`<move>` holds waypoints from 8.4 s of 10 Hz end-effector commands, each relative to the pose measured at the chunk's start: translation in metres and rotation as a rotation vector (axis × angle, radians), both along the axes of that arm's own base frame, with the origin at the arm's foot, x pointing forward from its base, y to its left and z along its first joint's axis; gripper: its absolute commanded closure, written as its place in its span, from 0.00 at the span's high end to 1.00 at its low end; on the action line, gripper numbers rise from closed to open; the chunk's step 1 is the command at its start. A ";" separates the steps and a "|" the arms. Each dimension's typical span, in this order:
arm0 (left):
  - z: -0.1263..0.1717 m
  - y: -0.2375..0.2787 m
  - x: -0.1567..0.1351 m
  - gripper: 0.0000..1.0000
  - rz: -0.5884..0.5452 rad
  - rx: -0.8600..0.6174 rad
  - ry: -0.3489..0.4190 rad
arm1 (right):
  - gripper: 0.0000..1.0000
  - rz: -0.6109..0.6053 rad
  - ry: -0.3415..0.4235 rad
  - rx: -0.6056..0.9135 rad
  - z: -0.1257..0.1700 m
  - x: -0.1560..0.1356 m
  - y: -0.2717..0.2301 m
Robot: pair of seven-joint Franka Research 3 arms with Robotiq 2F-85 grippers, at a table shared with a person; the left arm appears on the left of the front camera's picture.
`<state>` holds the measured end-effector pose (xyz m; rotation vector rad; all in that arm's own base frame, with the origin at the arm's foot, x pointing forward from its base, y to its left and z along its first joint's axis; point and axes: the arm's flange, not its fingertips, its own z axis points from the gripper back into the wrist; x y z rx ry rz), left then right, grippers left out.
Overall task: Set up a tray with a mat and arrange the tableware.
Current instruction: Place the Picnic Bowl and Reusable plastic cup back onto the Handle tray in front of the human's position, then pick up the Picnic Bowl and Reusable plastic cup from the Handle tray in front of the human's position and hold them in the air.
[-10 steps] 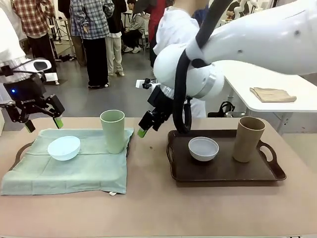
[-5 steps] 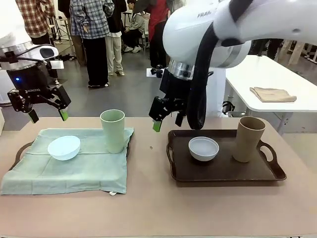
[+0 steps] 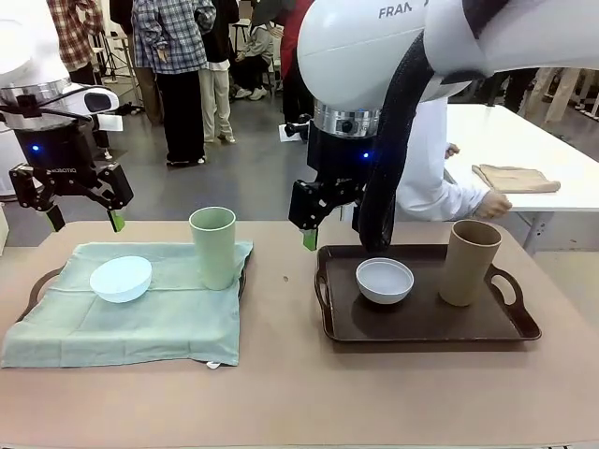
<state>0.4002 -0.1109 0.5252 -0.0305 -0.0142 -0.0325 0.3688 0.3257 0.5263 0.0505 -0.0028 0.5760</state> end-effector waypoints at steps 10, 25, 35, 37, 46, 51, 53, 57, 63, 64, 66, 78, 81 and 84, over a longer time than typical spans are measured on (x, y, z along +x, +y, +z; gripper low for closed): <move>-0.002 -0.001 0.004 1.00 -0.001 -0.007 -0.015 | 1.00 -0.001 0.012 0.020 -0.002 0.003 -0.002; 0.023 0.164 -0.007 1.00 -0.101 -0.846 0.140 | 1.00 -0.359 -0.038 0.729 0.036 -0.079 -0.365; 0.001 0.237 -0.040 1.00 0.123 -1.015 0.046 | 1.00 -0.446 -0.047 0.943 -0.006 -0.108 -0.433; -0.002 0.237 -0.045 1.00 0.141 -1.008 0.035 | 1.00 -0.446 -0.047 0.943 -0.006 -0.108 -0.433; -0.053 0.331 -0.027 1.00 0.180 -1.383 0.260 | 1.00 -0.620 0.060 1.159 -0.032 -0.129 -0.537; -0.060 0.333 -0.028 1.00 0.181 -1.377 0.263 | 1.00 -0.644 0.071 1.144 -0.035 -0.131 -0.537; -0.060 0.333 -0.028 1.00 0.181 -1.377 0.263 | 1.00 -0.644 0.071 1.144 -0.035 -0.131 -0.537; -0.060 0.333 -0.028 1.00 0.181 -1.377 0.263 | 1.00 -0.644 0.071 1.144 -0.035 -0.131 -0.537; -0.060 0.333 -0.028 1.00 0.181 -1.377 0.263 | 1.00 -0.644 0.071 1.144 -0.035 -0.131 -0.537; -0.060 0.333 -0.028 1.00 0.181 -1.377 0.263 | 1.00 -0.644 0.071 1.144 -0.035 -0.131 -0.537; -0.060 0.333 -0.026 1.00 0.180 -1.373 0.265 | 1.00 -0.663 0.075 1.131 -0.034 -0.130 -0.536; 0.007 0.005 -0.029 1.00 -0.006 -0.412 0.088 | 1.00 -0.579 -0.112 0.462 0.037 -0.061 -0.407; -0.007 -0.058 -0.033 1.00 -0.021 -0.280 0.045 | 1.00 -0.369 -0.110 0.391 0.027 -0.062 -0.391; -0.011 -0.082 -0.037 1.00 -0.043 -0.263 -0.014 | 1.00 -0.257 -0.082 0.378 0.021 -0.058 -0.394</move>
